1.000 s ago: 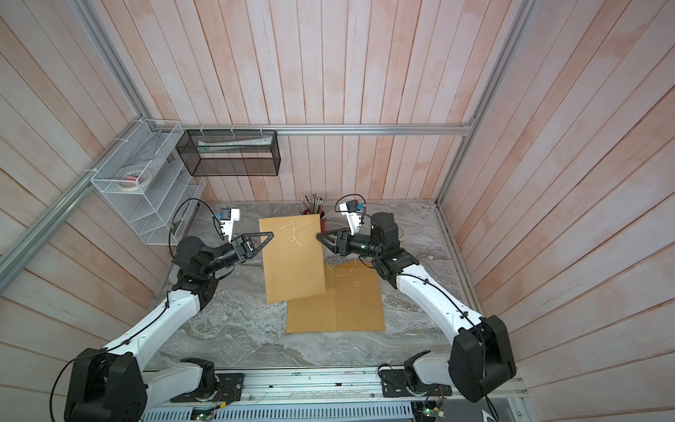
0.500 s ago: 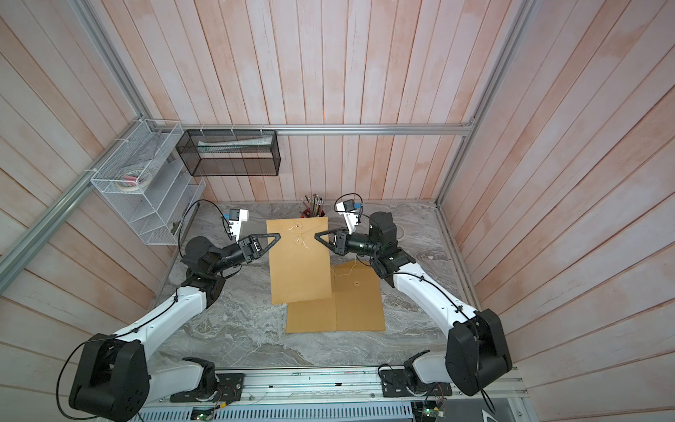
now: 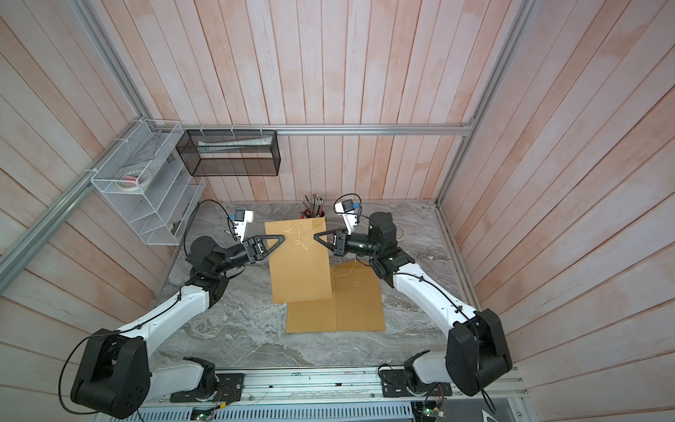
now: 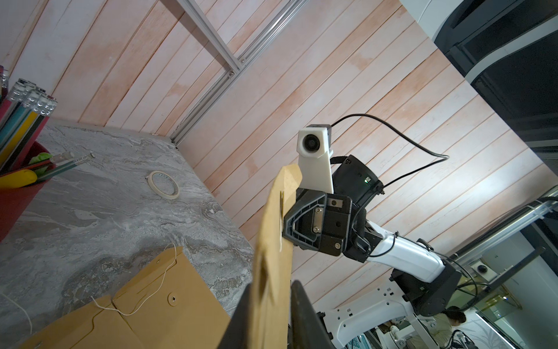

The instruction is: Open the file bag

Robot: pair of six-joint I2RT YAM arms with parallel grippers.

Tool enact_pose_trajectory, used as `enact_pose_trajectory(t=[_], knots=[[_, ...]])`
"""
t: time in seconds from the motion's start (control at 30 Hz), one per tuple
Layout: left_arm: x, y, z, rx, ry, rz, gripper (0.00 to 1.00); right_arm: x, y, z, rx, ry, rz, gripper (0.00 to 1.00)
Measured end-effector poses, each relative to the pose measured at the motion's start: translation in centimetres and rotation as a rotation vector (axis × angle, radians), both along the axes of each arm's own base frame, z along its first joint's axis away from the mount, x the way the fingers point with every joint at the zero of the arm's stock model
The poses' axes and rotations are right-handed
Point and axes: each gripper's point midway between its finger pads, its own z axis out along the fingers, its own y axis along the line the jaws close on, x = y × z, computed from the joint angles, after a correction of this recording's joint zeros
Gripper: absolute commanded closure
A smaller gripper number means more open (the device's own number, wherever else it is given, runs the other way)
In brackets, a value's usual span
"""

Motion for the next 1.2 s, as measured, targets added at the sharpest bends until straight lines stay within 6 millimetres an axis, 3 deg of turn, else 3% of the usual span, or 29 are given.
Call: enact_pose_trajectory(t=[0.1,0.23,0.43,0.67,0.93,1.2], knots=[[-0.1,-0.2,0.1,0.001,-0.003,-0.006,1.00,0.0,0.0,0.1,0.004,-0.005,0.002,1.00],[-0.1,-0.2,0.1,0.001,-0.008,-0.006,1.00,-0.1,0.1,0.3,0.008,-0.005,0.006,0.98],[-0.1,-0.2,0.2,0.003,-0.010,-0.003,1.00,0.1,-0.1,0.1,0.001,-0.006,-0.009,0.80],[0.2,0.1,0.8,0.030,-0.029,0.038,1.00,0.1,-1.8,-0.1,-0.081,-0.032,-0.128,0.73],[1.3,0.8,1.3,0.097,-0.039,0.123,1.00,-0.3,-4.0,-0.6,-0.228,-0.083,-0.273,0.77],[2.2,1.2,0.2,0.153,0.008,0.168,1.00,-1.0,-0.9,0.2,-0.354,-0.185,-0.278,0.84]])
